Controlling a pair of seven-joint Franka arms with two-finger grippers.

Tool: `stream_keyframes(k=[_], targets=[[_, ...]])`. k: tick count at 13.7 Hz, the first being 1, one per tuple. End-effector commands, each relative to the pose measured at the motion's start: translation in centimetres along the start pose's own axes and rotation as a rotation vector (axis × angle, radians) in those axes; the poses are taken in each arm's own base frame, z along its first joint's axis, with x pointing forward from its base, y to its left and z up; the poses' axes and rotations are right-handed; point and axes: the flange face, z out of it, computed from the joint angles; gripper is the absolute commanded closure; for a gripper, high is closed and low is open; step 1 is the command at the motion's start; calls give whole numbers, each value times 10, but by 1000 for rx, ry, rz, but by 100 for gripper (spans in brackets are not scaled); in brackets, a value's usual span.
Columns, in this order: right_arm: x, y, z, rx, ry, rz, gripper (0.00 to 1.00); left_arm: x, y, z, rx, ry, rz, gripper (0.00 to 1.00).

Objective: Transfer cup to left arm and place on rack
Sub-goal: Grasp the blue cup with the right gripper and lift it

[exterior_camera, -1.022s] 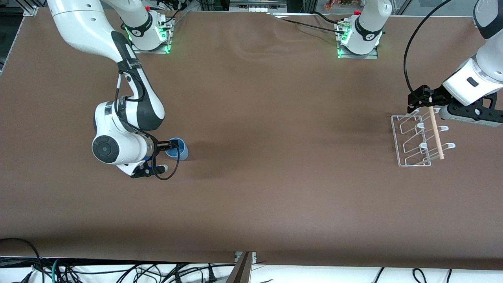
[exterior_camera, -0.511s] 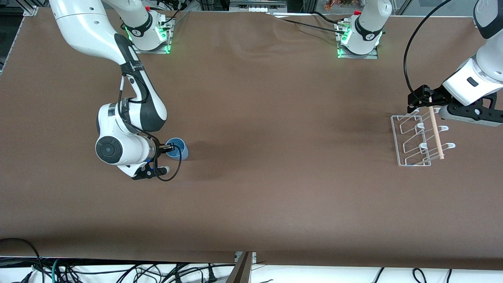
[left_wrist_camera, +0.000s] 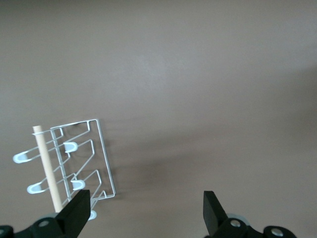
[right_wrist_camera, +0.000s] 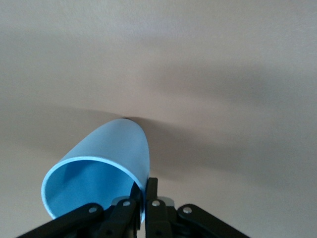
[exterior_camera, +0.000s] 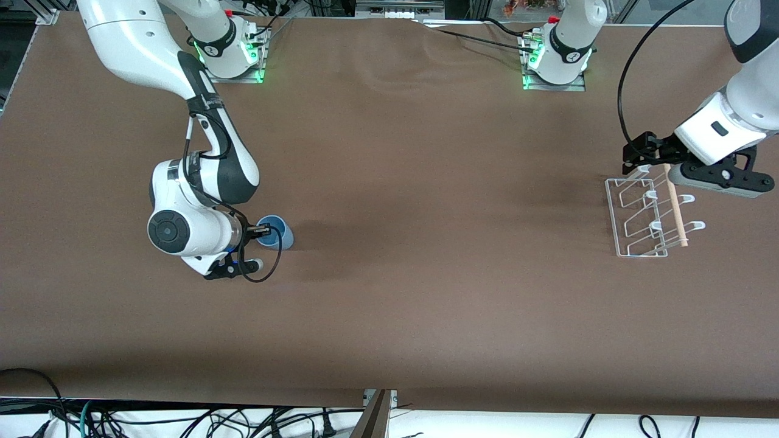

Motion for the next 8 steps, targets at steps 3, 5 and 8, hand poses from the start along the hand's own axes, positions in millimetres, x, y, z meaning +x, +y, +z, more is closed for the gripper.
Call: stream_keyframes(k=[3, 5, 8], targets=[[-4, -55, -34, 279, -86, 194, 100, 0, 8, 9, -106, -48, 159, 0], [-4, -72, -43, 400, -112, 278, 100, 2, 15, 17, -198, -44, 264, 0], [-8, -127, -63, 510, -164, 422, 100, 12, 27, 35, -346, -15, 419, 0]])
